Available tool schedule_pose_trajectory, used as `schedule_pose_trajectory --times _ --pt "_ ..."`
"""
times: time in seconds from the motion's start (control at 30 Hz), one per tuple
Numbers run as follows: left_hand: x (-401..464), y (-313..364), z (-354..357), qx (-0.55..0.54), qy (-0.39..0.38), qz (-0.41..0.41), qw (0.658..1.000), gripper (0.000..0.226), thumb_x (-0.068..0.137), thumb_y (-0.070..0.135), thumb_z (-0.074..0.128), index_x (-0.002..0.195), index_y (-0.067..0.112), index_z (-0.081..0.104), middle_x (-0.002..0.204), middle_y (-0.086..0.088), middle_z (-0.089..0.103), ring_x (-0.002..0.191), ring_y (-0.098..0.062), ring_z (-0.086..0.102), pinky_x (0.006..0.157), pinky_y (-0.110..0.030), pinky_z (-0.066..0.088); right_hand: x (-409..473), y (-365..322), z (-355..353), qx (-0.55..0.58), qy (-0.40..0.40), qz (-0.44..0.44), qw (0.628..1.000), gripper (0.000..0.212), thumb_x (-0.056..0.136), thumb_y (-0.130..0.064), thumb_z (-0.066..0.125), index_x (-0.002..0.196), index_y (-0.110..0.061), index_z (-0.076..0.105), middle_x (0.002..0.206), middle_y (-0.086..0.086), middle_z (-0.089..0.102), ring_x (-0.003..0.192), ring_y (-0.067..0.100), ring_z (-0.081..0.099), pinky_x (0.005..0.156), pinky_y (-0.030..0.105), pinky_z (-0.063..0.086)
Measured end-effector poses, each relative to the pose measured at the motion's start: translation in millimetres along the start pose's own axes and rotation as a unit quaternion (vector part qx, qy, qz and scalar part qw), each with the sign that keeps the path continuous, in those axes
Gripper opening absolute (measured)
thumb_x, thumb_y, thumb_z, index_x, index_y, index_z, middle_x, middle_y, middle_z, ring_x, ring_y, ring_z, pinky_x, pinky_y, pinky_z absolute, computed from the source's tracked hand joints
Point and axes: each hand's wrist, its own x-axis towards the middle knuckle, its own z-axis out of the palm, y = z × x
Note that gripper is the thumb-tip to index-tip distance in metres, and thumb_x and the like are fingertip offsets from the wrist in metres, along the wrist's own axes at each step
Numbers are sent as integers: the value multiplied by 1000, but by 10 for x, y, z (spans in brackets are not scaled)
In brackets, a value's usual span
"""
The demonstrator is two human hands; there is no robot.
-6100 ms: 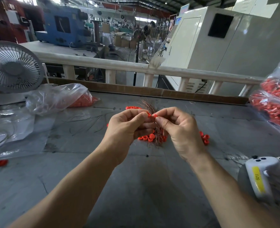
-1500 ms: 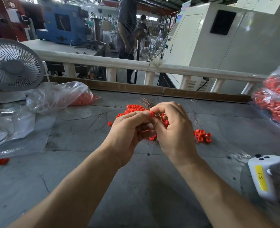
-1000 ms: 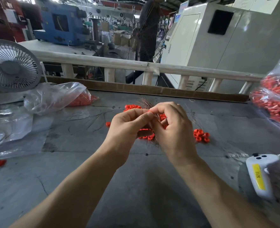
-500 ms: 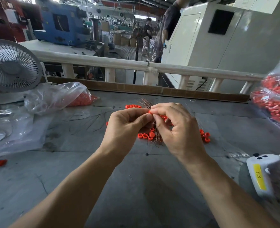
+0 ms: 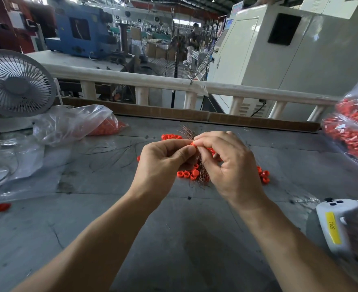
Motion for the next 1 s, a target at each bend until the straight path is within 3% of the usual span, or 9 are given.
schedule_pose_trajectory --times 0.2,0.33,0.5,0.63,0.83,1.0 --pt "10 -31 16 0 25 -25 999 11 93 11 71 100 10 80 88 -17 78 79 -26 72 82 -38 63 0 -37 15 -50 -24 -3 998 9 94 -9 71 101 -10 77 106 -1 75 100 21 66 86 38 55" --pt "18 -42 36 -38 39 -69 996 13 92 13 73 100 6 80 94 -24 76 82 -29 69 92 -48 59 -4 -71 28 -61 -55 13 997 12 96 -24 72 104 -14 72 111 -5 70 106 19 62 86 35 53" --pt "21 -42 28 -59 9 -96 994 15 88 18 75 98 9 81 89 -16 76 80 -21 65 85 -35 58 -25 -90 67 -83 -14 24 996 8 90 -19 74 95 -13 71 100 -2 71 96 23 63 80 39 52" --pt "42 -39 -7 -102 -18 -120 987 21 90 23 71 99 6 80 97 -20 76 88 -26 70 89 -39 58 -40 -89 66 -82 19 33 996 7 89 -15 78 91 -11 72 96 -2 72 94 24 63 80 36 51" --pt "51 -44 -19 -137 -27 -147 979 21 98 20 64 94 6 80 98 -19 74 90 -26 70 81 -36 58 -35 -80 65 -84 33 20 996 7 85 -13 79 86 -10 73 91 -3 71 91 23 60 80 33 49" --pt "50 -18 -23 -135 -30 -145 980 22 98 19 63 93 4 78 93 -20 72 87 -28 68 79 -36 58 -25 -87 68 -81 60 -9 995 7 87 -14 76 84 -9 72 88 -1 70 91 27 61 80 43 51"
